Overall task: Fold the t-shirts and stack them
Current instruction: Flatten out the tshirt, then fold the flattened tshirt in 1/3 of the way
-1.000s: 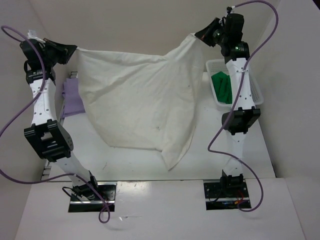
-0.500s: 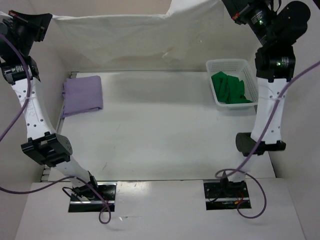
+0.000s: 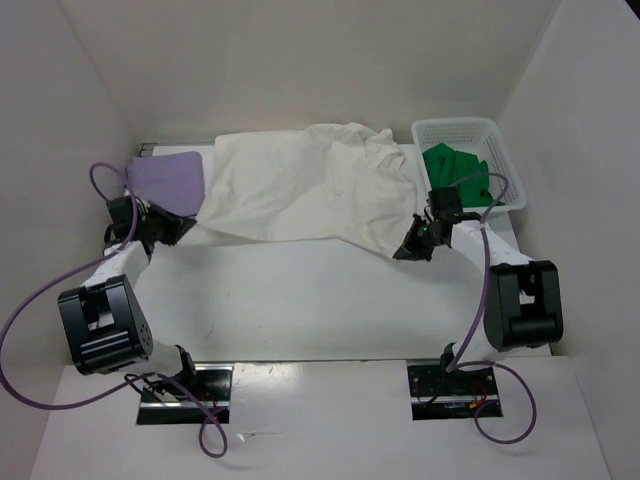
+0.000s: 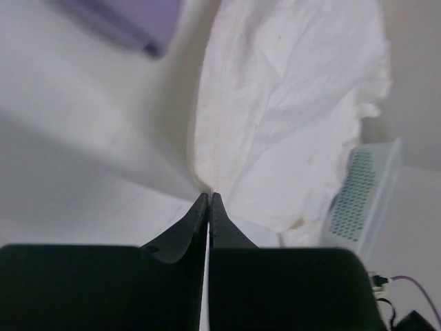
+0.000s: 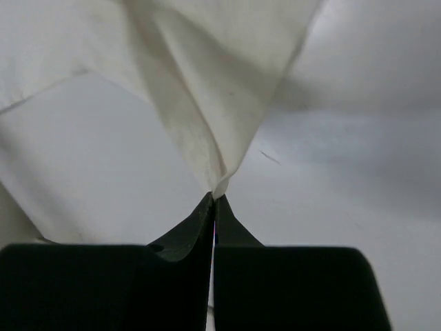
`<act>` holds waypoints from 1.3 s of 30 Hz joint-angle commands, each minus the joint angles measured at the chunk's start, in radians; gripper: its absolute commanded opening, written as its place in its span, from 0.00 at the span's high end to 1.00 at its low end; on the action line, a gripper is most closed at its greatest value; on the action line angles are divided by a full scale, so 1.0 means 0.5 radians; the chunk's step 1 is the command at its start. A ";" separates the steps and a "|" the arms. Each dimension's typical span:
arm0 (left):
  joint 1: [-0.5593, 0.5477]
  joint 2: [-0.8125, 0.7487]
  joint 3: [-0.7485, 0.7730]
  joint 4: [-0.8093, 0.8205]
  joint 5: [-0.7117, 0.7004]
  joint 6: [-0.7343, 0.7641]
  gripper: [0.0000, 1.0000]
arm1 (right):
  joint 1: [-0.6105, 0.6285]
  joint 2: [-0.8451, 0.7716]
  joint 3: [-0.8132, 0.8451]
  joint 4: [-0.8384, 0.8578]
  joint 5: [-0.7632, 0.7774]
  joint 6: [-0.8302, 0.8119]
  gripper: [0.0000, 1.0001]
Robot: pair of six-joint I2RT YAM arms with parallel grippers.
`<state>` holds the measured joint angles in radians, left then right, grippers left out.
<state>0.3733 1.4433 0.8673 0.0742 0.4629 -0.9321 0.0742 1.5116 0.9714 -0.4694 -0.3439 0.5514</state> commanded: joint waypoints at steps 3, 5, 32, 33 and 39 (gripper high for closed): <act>0.048 -0.294 -0.366 -0.062 -0.156 0.315 1.00 | -0.047 -0.317 -0.105 -0.189 0.102 -0.081 1.00; 0.066 -0.367 -0.421 -0.197 -0.205 0.336 1.00 | -0.066 -0.357 -0.105 -0.294 0.102 -0.063 1.00; 0.177 -0.626 -0.293 -0.894 -0.189 0.269 1.00 | 0.027 -0.785 0.069 -0.948 0.666 0.026 1.00; 0.147 -0.571 -0.232 -0.876 -0.208 0.269 1.00 | -0.059 -0.720 0.137 -0.890 0.560 -0.047 1.00; 0.082 -0.417 -0.072 -0.783 -0.229 0.229 1.00 | -0.247 -0.505 0.196 -0.709 0.388 -0.191 1.00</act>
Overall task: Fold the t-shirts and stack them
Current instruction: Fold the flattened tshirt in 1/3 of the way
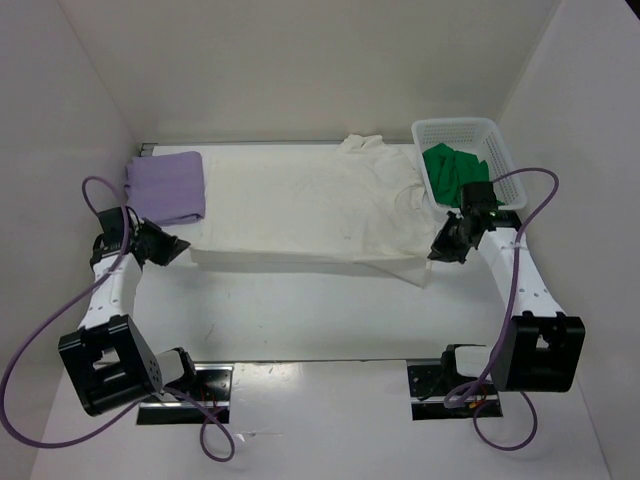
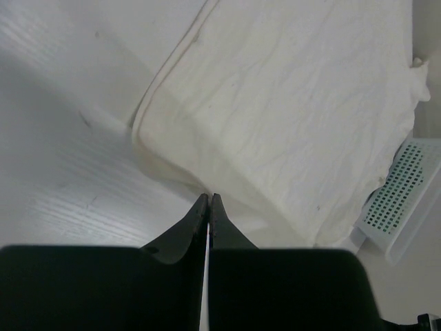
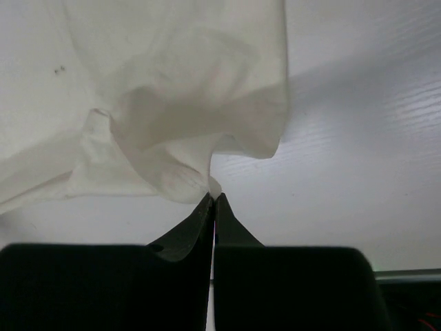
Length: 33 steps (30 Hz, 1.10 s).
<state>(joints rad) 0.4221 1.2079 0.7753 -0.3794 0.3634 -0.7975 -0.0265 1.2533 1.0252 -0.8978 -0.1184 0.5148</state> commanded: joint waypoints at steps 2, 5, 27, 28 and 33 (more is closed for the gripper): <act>-0.034 0.078 0.136 0.166 -0.030 -0.062 1.00 | -0.045 0.012 0.155 0.148 -0.119 -0.118 1.00; -0.053 0.148 0.173 0.209 -0.030 -0.102 1.00 | 0.006 0.095 0.369 0.124 -0.177 -0.100 1.00; -0.261 0.925 0.483 0.525 -0.227 -0.160 1.00 | 0.136 1.049 1.014 0.691 0.108 -0.177 1.00; -0.261 0.998 0.483 0.547 -0.227 -0.160 1.00 | 0.136 1.079 1.039 0.691 0.108 -0.177 1.00; -0.261 1.133 0.526 0.682 -0.227 -0.188 0.99 | 0.136 1.273 1.124 0.798 0.157 -0.158 1.00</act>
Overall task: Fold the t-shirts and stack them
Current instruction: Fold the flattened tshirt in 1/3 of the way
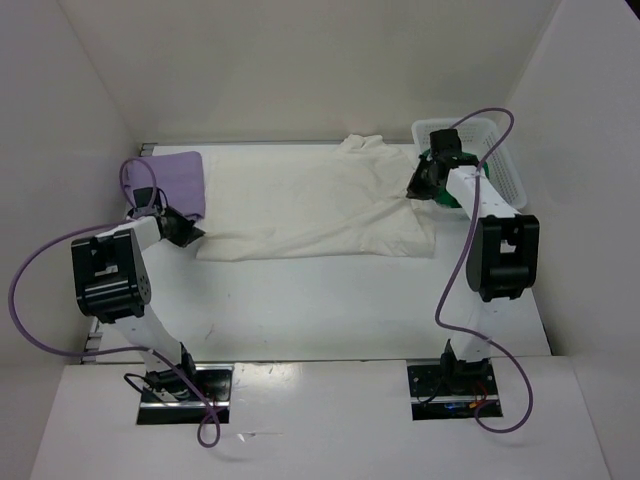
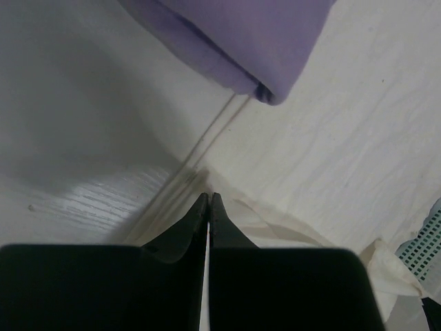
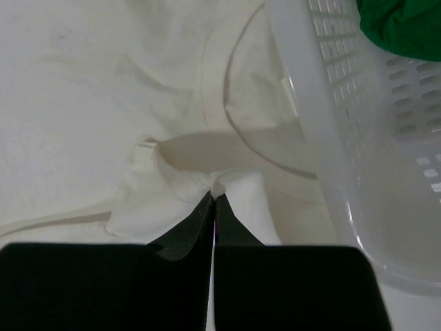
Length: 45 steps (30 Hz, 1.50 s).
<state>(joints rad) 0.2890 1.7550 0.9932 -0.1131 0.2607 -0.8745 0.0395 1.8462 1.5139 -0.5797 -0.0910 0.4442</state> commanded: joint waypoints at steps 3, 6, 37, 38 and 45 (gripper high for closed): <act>-0.013 0.000 0.109 0.177 -0.040 -0.052 0.92 | 0.004 0.161 0.221 0.162 0.142 -0.017 1.00; -0.013 -0.150 0.002 0.244 -0.089 -0.052 0.81 | 0.004 0.183 0.221 0.162 0.188 0.001 1.00; -0.050 -0.835 -0.701 -0.069 -0.132 -0.070 0.54 | 0.022 -0.796 -0.855 0.257 -0.082 0.195 1.00; -0.050 -0.798 -0.701 -0.020 -0.132 -0.088 0.54 | 0.022 -0.820 -0.898 0.257 -0.082 0.195 1.00; -0.050 -0.479 -0.655 0.189 -0.095 -0.156 0.58 | -0.054 -0.821 -1.150 0.239 -0.036 0.290 0.56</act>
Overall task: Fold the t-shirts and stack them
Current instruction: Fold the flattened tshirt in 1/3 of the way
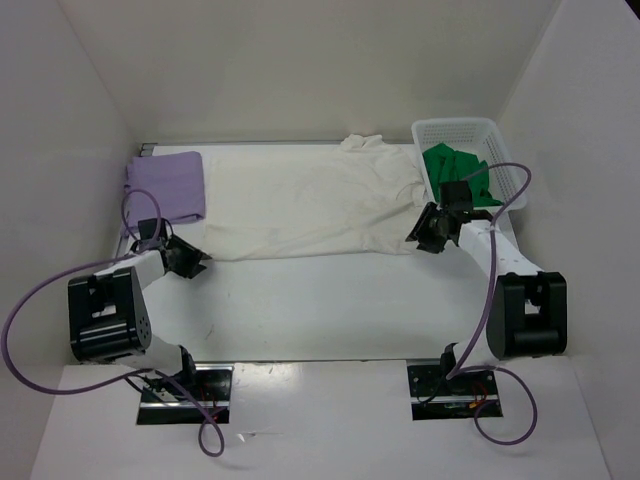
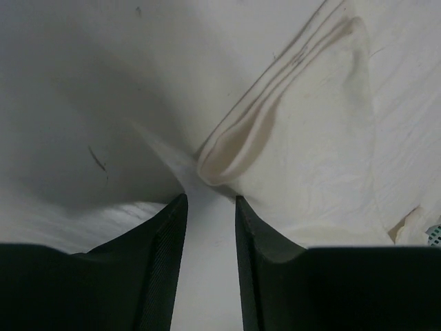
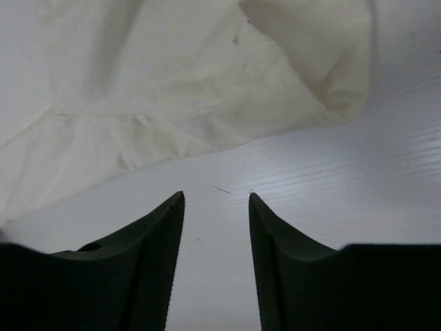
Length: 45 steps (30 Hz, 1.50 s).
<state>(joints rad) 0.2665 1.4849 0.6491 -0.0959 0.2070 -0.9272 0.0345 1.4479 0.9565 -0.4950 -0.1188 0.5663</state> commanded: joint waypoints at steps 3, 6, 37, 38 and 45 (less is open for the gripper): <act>-0.005 0.159 0.088 0.244 0.034 -0.069 0.66 | -0.084 0.037 -0.081 0.106 0.062 0.064 0.47; -0.005 0.221 0.156 0.205 0.074 -0.017 0.91 | -0.084 0.092 -0.103 0.146 0.124 0.107 0.47; 0.065 -0.003 0.141 -0.158 0.019 0.284 1.00 | -0.103 -0.063 -0.425 0.174 0.471 0.635 1.00; 0.087 -0.036 0.116 -0.158 0.019 0.284 1.00 | -0.103 -0.201 -0.477 0.083 0.453 0.662 1.00; 0.176 -0.343 -0.080 -0.284 0.019 0.351 1.00 | -0.158 -0.497 -0.551 0.017 0.338 0.708 0.93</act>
<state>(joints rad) 0.3389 1.3884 0.6540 -0.2001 0.2287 -0.7856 -0.0467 1.1988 0.6765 -0.4839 0.0452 0.9024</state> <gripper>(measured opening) 0.008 0.050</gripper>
